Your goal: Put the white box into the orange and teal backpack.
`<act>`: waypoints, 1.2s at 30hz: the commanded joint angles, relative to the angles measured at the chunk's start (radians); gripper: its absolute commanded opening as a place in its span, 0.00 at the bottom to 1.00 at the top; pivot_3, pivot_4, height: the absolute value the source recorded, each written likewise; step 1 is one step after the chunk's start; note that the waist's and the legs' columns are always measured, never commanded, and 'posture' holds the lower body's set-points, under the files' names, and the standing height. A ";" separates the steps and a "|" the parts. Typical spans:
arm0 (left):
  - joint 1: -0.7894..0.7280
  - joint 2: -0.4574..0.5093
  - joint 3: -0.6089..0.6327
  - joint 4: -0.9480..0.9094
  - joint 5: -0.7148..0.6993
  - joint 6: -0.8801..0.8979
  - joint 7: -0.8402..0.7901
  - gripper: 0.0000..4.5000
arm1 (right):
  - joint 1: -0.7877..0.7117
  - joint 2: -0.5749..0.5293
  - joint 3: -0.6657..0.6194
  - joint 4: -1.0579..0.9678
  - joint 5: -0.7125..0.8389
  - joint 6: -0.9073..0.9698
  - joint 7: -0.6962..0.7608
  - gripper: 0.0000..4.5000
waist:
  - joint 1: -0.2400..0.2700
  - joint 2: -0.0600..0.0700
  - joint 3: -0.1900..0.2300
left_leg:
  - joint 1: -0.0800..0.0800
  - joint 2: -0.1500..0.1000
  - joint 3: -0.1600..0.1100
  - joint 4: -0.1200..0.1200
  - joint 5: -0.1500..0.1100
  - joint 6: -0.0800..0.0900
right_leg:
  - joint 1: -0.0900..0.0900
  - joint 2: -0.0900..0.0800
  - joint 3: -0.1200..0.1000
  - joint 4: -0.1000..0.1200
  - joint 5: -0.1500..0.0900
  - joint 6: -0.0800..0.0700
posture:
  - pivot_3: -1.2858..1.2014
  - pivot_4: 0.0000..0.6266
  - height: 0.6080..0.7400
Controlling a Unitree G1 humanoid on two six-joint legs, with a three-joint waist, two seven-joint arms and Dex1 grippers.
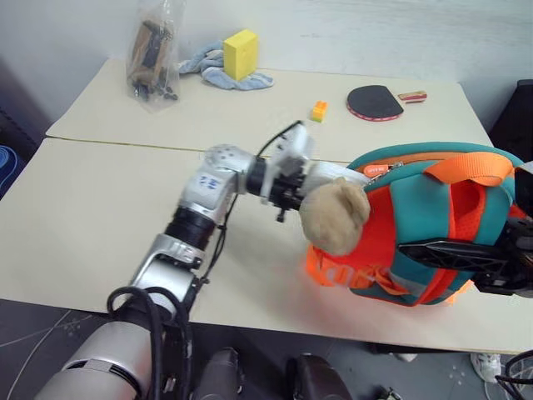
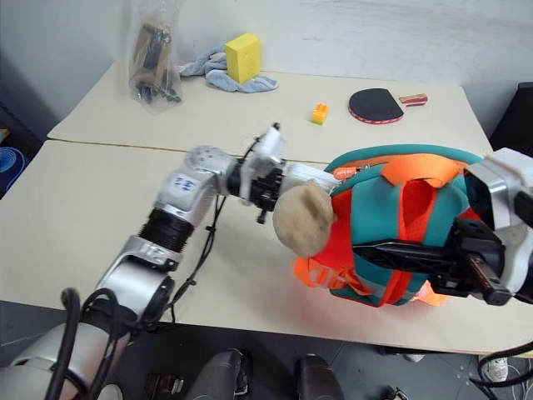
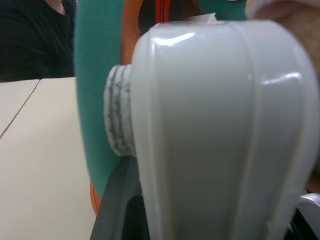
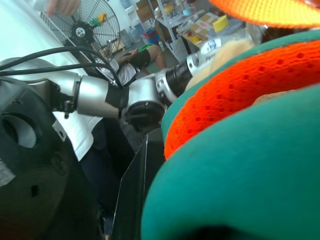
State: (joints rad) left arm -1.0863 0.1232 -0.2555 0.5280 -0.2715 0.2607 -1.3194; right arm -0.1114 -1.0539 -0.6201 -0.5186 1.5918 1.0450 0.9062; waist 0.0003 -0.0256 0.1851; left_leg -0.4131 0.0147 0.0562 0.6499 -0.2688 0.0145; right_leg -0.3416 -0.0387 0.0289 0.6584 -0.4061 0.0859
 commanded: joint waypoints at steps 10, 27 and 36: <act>-0.028 0.030 0.063 -0.084 -0.001 0.122 0.095 0.90 | 0.054 0.065 0.041 -0.061 -0.080 -0.096 -0.071 0.00 | -0.014 0.000 0.000 | 0.002 0.001 0.000 -0.001 0.001 -0.002 | 0.000 0.002 0.001 0.002 0.000 0.000 | 0.52 0.24 1.00; 0.114 0.362 0.183 -0.523 -0.230 0.398 0.017 0.99 | 0.080 0.078 0.066 -0.051 -0.089 -0.130 -0.092 0.00 | -0.016 0.000 0.000 | 0.002 0.000 -0.004 0.000 0.002 -0.003 | 0.003 0.000 0.000 0.001 0.000 0.000 | 0.52 0.24 1.00; 0.134 0.223 0.086 -0.530 -0.165 0.367 0.200 0.99 | 0.076 0.069 0.069 -0.053 -0.086 -0.122 -0.099 0.00 | -0.010 0.000 0.000 | 0.002 0.000 -0.004 0.000 0.002 -0.002 | 0.002 0.002 0.000 0.001 0.000 0.000 | 0.52 0.24 1.00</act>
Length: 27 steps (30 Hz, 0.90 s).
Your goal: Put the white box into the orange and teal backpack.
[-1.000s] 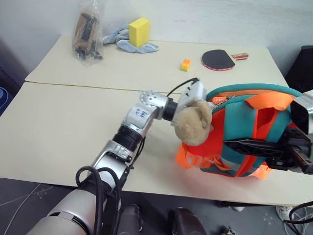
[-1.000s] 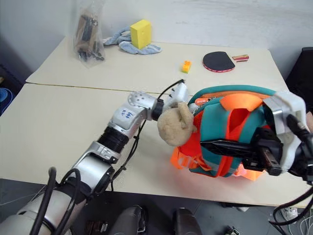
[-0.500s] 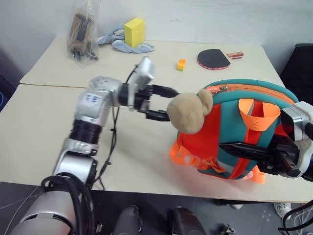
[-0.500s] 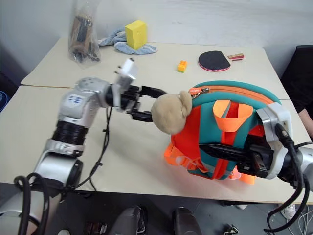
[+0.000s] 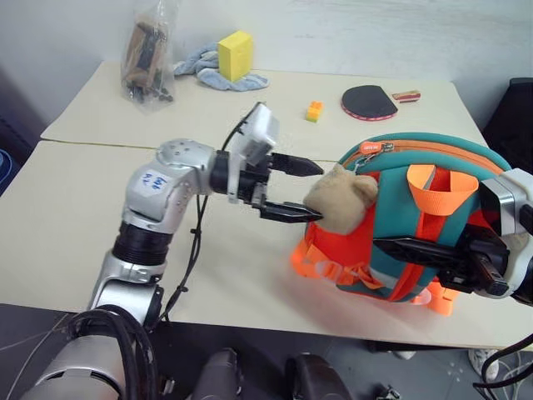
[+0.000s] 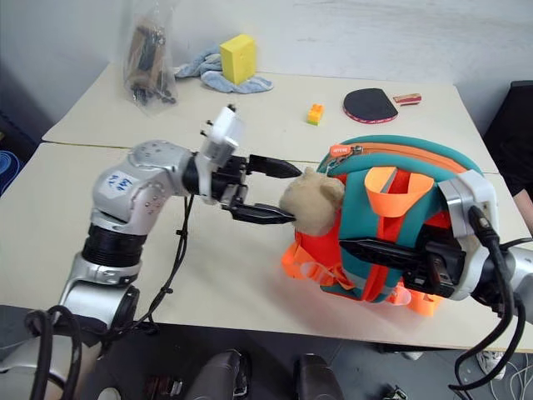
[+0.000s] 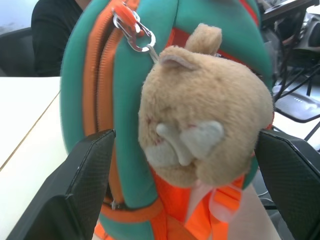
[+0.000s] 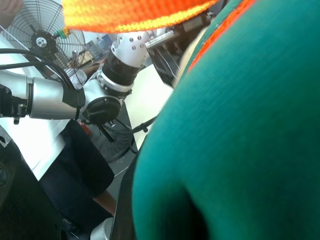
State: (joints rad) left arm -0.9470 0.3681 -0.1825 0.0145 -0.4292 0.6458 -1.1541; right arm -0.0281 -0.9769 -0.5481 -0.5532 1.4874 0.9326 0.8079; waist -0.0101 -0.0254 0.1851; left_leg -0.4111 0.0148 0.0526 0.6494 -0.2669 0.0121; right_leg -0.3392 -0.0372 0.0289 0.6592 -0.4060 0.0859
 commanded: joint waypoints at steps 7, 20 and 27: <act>0.004 -0.030 0.031 -0.032 -0.069 0.040 0.027 0.62 | 0.021 0.008 -0.006 -0.039 0.005 -0.018 -0.017 0.00 | 0.007 0.000 0.000 | 0.000 0.000 0.000 0.000 0.000 0.000 | 0.000 0.000 0.000 0.000 0.000 0.000 | 0.52 0.24 1.00; -0.071 0.040 0.104 0.067 -0.132 0.078 -0.016 0.11 | 0.072 0.007 -0.050 -0.049 0.008 -0.034 -0.017 0.00 | 0.006 0.000 0.000 | 0.000 0.000 0.000 0.000 0.000 0.000 | 0.000 0.000 0.000 0.000 0.000 0.000 | 0.52 0.24 1.00; -0.106 0.220 0.050 0.322 -0.028 -0.086 -0.270 0.11 | 0.192 -0.001 -0.171 -0.060 -0.038 -0.034 0.089 0.00 | 0.004 0.000 0.000 | 0.001 0.000 0.000 -0.002 0.001 -0.001 | 0.000 0.000 0.000 0.000 0.000 0.000 | 0.52 0.24 1.00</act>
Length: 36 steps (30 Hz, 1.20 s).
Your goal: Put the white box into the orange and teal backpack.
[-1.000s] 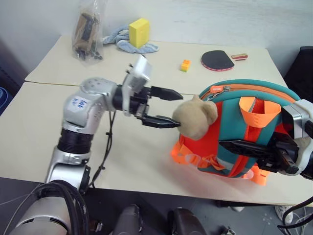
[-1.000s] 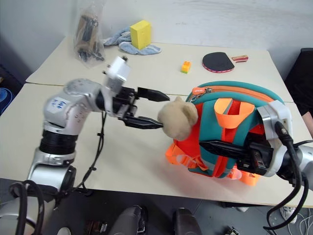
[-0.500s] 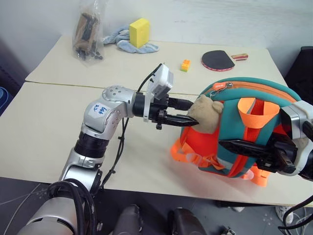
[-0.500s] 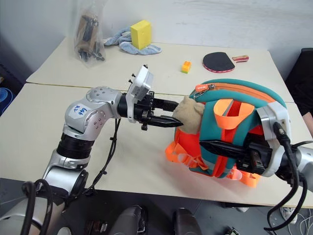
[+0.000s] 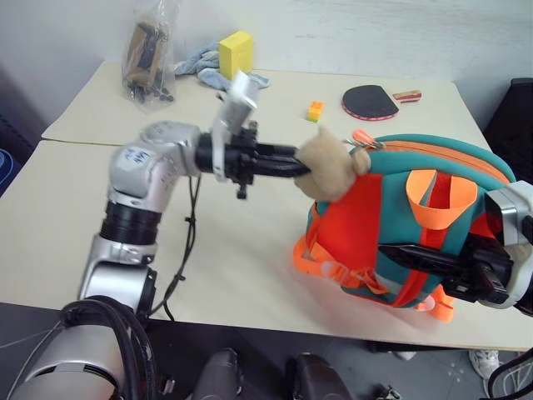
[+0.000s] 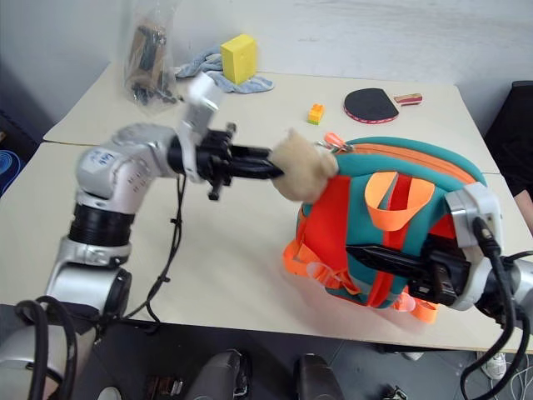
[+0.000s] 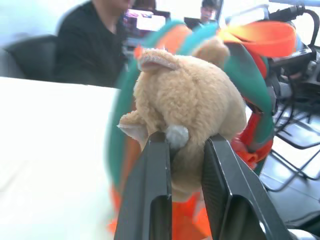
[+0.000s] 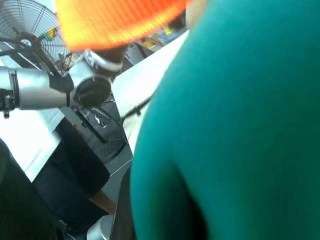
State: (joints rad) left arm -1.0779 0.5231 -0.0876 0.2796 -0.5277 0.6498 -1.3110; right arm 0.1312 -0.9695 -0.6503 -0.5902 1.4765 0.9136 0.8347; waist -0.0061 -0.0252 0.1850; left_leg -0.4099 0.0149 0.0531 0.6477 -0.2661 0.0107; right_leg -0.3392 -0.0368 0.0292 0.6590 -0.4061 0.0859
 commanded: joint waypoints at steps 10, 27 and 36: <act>0.243 -0.003 -0.250 0.121 0.373 -0.471 -0.012 0.11 | 0.064 -0.001 -0.140 0.036 -0.123 -0.059 0.146 0.00 | 0.010 0.000 0.000 | 0.000 0.000 0.000 0.001 -0.003 0.006 | 0.001 -0.002 0.000 0.000 0.000 0.000 | 0.52 0.24 1.00; 0.344 0.045 -0.129 -0.024 0.259 -0.276 -0.071 0.44 | 0.170 0.013 -0.157 0.020 -0.344 -0.116 0.122 0.40 | -0.006 0.000 0.000 | 0.002 0.000 0.000 -0.001 -0.002 0.004 | 0.001 -0.001 0.000 0.001 0.000 0.000 | 0.52 0.24 1.00; 0.305 0.459 0.121 -0.089 -0.022 0.035 -0.290 0.99 | 0.478 -0.088 -0.552 0.421 -0.579 -0.164 0.523 0.84 | -0.004 0.000 0.001 | 0.004 -0.001 0.000 -0.003 -0.004 0.007 | 0.005 -0.003 -0.001 -0.004 0.000 -0.001 | 0.52 0.24 1.00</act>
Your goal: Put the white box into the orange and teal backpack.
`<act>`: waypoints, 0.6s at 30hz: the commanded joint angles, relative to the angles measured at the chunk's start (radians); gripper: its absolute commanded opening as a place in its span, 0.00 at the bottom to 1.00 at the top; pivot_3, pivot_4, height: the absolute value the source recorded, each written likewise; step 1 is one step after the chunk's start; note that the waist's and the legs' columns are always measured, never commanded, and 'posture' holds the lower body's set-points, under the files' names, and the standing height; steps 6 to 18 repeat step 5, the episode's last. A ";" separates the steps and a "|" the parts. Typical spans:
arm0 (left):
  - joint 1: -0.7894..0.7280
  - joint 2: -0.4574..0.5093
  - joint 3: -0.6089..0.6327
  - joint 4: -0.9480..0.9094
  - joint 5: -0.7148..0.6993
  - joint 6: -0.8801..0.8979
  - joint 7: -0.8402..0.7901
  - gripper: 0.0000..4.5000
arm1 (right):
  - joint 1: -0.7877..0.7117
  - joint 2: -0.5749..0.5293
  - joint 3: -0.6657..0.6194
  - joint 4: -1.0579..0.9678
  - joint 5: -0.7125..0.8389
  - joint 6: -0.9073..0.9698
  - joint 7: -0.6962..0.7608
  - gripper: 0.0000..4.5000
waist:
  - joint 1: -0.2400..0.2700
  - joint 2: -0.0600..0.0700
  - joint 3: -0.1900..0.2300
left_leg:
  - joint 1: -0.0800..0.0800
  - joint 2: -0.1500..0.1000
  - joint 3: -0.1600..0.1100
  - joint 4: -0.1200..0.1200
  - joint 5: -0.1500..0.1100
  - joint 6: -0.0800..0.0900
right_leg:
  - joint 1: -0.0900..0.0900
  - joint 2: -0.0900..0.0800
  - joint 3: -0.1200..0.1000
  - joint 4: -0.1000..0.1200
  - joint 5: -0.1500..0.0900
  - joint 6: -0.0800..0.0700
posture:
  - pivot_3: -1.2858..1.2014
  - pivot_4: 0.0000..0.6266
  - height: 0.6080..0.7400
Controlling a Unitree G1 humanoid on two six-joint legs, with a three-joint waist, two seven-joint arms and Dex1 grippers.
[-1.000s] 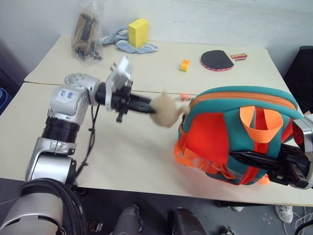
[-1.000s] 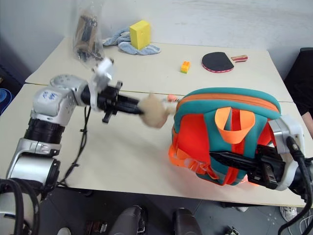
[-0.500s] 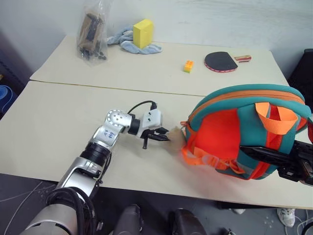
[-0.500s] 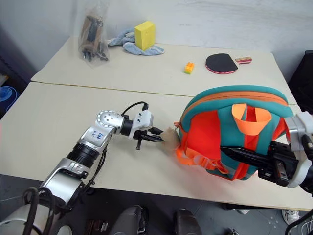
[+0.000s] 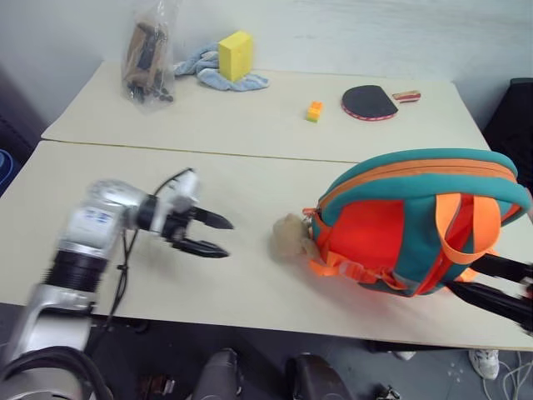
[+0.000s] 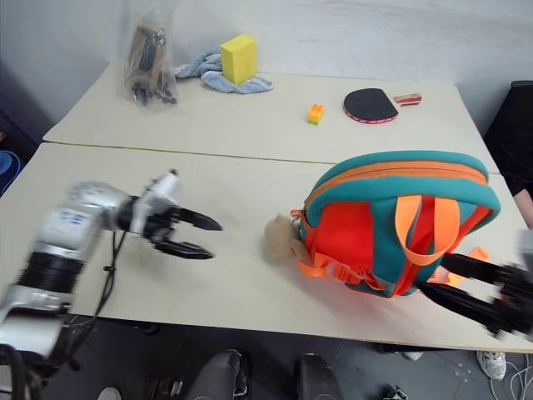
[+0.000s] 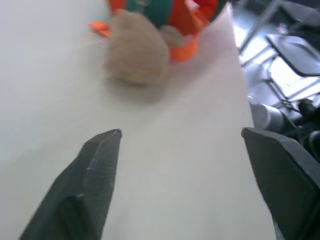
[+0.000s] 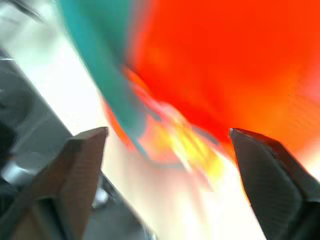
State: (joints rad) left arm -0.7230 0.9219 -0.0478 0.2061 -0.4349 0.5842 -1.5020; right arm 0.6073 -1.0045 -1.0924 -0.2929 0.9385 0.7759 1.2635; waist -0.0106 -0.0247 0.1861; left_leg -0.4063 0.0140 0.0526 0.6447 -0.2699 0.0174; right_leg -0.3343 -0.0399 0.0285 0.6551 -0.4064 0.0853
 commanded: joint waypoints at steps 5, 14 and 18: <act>-0.020 0.074 0.187 -0.035 -0.199 0.170 0.020 0.99 | -0.107 -0.093 -0.126 0.269 -0.040 -0.009 0.078 0.84 | -0.011 0.000 0.000 | 0.003 -0.001 0.000 -0.002 -0.001 0.001 | 0.002 -0.002 0.000 -0.001 0.000 0.000 | 0.52 0.24 1.00; -0.020 0.074 0.187 -0.035 -0.199 0.170 0.020 0.99 | -0.107 -0.093 -0.126 0.269 -0.040 -0.009 0.078 0.84 | -0.011 0.000 0.000 | 0.003 -0.001 0.000 -0.002 -0.001 0.001 | 0.002 -0.002 0.000 -0.001 0.000 0.000 | 0.52 0.24 1.00; -0.020 0.074 0.187 -0.035 -0.199 0.170 0.020 0.99 | -0.107 -0.093 -0.126 0.269 -0.040 -0.009 0.078 0.84 | -0.011 0.000 0.000 | 0.003 -0.001 0.000 -0.002 -0.001 0.001 | 0.002 -0.002 0.000 -0.001 0.000 0.000 | 0.52 0.24 1.00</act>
